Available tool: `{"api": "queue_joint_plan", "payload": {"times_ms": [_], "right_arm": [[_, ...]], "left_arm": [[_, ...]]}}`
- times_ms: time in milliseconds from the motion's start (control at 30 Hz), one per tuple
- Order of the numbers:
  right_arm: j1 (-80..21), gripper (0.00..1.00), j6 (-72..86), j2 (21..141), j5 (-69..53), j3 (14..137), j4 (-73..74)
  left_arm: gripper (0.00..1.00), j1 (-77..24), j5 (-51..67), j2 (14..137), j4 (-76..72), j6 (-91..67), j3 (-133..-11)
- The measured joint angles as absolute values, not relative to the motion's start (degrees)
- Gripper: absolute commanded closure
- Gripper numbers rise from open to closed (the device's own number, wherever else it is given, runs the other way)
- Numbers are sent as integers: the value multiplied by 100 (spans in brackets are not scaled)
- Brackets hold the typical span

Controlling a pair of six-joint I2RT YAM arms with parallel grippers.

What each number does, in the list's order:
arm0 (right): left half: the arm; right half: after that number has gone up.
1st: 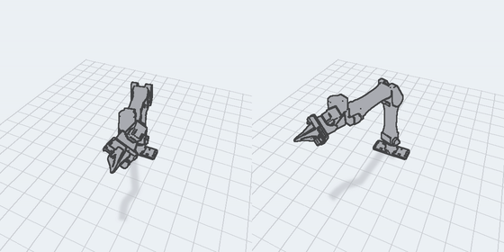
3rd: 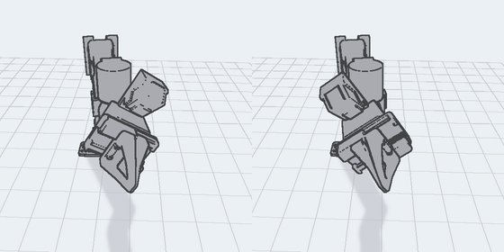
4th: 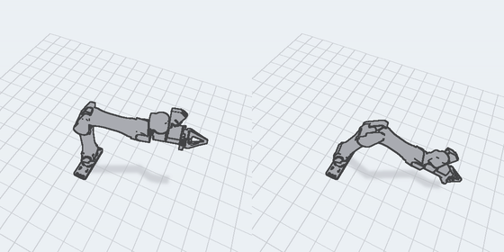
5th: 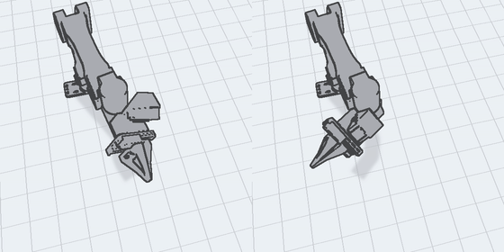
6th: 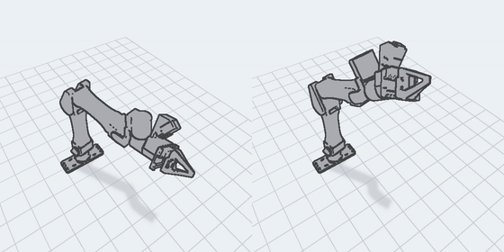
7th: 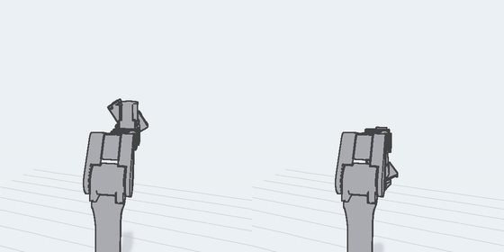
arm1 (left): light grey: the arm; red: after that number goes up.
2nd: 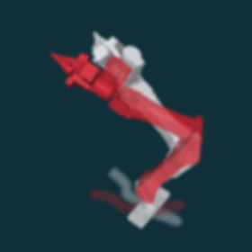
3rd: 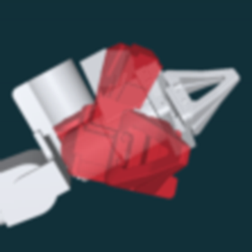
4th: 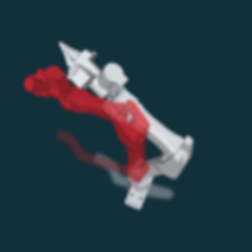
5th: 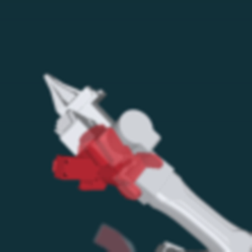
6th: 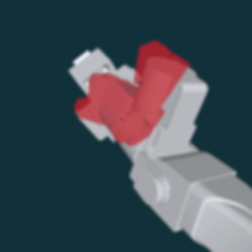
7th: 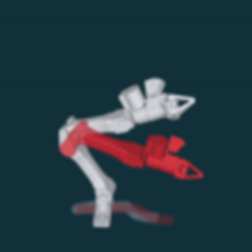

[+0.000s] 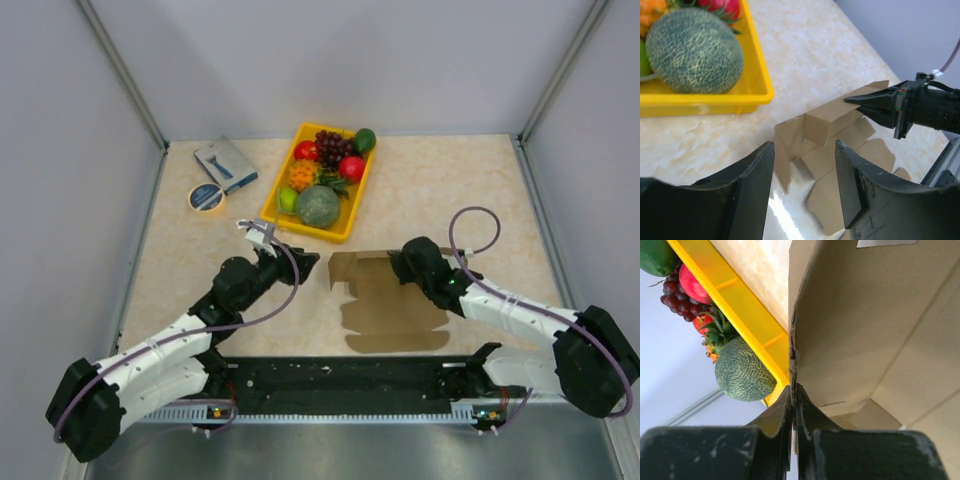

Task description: Fold the paper box

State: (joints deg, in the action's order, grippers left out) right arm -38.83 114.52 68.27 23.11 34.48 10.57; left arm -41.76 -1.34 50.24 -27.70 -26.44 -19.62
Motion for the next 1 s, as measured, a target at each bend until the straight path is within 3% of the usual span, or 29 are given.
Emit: {"api": "queue_joint_plan", "payload": {"times_ms": [133, 267, 467, 667, 733, 1000], "right_arm": [[-3883, 100, 11286, 6407, 2370, 2626, 292], [-3839, 100, 10912, 6333, 2322, 2182, -587], [-3763, 100, 10357, 6814, 2152, 2270, -1734], [-3704, 100, 10049, 7146, 2027, 2810, -2383], [-3693, 100, 9979, 7231, 1959, 2812, -2668], [-3581, 100, 9529, 7415, 1686, 2106, -3520]], "left_arm": [[53, -3448, 331, 5096, -2097, -2923, -2071], [54, -2902, 840, 5867, -1826, -3061, -2178], [54, -2838, 1417, 6901, -1619, -3033, -2639], [59, -2792, 1260, 7242, -1616, -2812, -2873], [65, -2738, 1192, 7487, -1627, -2720, -3004], [71, -2657, 869, 7966, -1975, -2596, -3105]]}}
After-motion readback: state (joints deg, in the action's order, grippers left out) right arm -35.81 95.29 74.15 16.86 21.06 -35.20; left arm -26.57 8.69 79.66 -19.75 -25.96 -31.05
